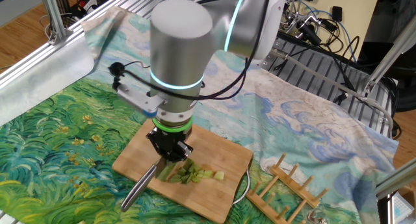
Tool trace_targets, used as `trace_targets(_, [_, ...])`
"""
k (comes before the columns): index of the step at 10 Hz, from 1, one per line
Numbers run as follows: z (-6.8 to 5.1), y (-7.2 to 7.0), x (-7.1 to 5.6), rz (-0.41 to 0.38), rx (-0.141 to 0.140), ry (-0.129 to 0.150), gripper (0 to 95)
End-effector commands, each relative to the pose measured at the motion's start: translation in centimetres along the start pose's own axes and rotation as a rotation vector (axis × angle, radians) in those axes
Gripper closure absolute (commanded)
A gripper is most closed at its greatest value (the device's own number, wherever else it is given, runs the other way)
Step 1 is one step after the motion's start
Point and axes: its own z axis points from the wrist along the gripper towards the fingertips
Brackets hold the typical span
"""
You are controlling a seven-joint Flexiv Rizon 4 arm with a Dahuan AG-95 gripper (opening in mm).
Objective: Chop the pakchoi
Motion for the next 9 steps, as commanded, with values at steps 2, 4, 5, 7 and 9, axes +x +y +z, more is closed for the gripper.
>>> trace_targets(2, [0.2, -0.1, -0.1, 0.0, 0.013, -0.024, 95.0])
trace_targets(4, [0.4, -0.1, -0.3, 0.001, 0.012, -0.033, 95.0])
trace_targets(5, [0.3, -0.1, -0.4, -0.003, 0.019, -0.031, 95.0])
trace_targets(7, [0.2, -0.2, -0.9, -0.003, 0.007, -0.028, 95.0])
trace_targets(9, [1.1, 0.0, -1.2, -0.003, 0.011, -0.037, 95.0])
